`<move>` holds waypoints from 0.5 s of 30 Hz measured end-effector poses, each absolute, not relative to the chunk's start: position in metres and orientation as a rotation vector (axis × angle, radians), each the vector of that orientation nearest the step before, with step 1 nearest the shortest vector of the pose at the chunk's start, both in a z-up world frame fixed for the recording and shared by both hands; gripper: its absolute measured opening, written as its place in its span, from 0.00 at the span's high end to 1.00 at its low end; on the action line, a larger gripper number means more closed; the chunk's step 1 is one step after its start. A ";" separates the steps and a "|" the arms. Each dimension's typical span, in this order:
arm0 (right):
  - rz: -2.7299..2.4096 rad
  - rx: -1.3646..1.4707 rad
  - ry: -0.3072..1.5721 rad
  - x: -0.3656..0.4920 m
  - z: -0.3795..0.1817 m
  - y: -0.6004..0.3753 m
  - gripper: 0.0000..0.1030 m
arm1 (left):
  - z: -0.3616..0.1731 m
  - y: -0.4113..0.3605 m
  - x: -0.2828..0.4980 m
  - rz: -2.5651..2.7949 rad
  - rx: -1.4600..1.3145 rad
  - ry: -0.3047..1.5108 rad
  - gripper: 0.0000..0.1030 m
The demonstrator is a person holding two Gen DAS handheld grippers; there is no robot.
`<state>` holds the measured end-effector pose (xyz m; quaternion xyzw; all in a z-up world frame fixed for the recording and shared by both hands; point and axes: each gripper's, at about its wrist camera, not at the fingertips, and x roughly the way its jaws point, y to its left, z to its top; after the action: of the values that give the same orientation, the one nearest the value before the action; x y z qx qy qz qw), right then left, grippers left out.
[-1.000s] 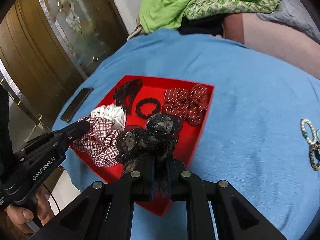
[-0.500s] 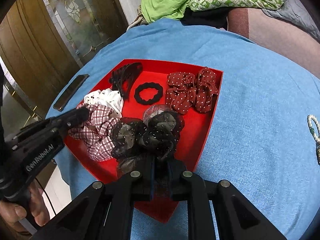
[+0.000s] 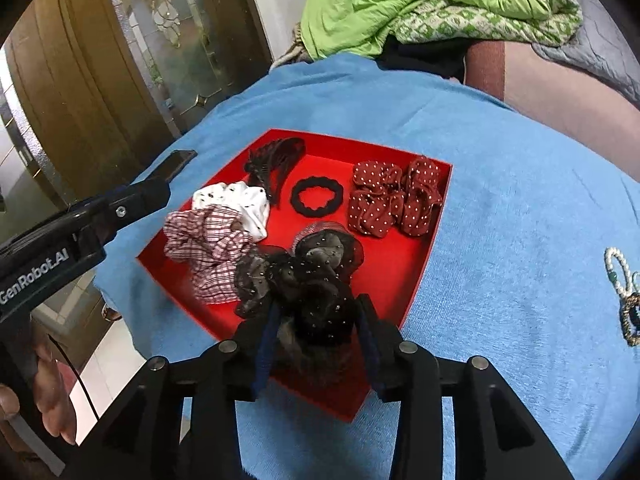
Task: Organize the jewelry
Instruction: 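Carry both scrunchies over the red tray and open both tools to release, then move both tools back from the tray toward the bracelets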
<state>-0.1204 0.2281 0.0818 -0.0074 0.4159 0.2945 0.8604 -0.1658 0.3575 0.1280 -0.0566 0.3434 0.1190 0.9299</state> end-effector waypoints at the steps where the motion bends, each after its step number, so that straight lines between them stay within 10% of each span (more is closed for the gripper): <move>1: 0.619 -0.018 0.863 -0.123 0.084 0.227 0.55 | 0.130 0.356 -0.168 0.247 -0.114 0.700 0.53; 15: 0.598 -0.001 0.791 -0.149 0.110 0.185 0.48 | 0.160 0.319 -0.196 0.259 -0.075 0.651 0.51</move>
<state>-0.1492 0.1849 0.1102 -0.0005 0.3794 0.2867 0.8797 -0.1958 0.3190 0.1596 -0.0369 0.3187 0.1271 0.9386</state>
